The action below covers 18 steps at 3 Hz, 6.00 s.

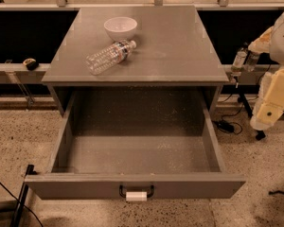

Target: Place water bottle into top drawer

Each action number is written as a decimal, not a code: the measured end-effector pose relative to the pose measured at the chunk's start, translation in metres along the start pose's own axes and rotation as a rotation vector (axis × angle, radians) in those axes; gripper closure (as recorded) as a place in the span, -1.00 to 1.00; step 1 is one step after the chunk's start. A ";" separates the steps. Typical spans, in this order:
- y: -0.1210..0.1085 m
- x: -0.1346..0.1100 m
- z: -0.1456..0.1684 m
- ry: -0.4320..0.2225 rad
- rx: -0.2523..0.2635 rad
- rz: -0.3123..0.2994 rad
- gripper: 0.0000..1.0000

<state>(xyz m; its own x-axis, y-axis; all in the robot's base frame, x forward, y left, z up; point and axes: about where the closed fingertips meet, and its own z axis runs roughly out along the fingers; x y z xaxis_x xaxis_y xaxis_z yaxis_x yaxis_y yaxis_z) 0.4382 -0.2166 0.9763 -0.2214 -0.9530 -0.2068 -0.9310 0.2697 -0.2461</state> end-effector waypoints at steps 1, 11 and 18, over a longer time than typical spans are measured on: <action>0.000 0.000 0.000 0.000 0.000 0.000 -1.00; -0.135 -0.196 0.105 -0.214 0.322 -0.765 -1.00; -0.177 -0.348 0.231 -0.448 0.373 -0.905 -0.06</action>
Offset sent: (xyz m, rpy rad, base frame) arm 0.0747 0.1098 -0.0722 -0.2182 0.1061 0.5446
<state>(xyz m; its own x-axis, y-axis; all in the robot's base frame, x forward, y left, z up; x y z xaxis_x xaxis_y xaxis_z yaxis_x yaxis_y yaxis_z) 0.7470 0.0993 0.8733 0.7026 -0.7027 -0.1120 -0.5314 -0.4135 -0.7394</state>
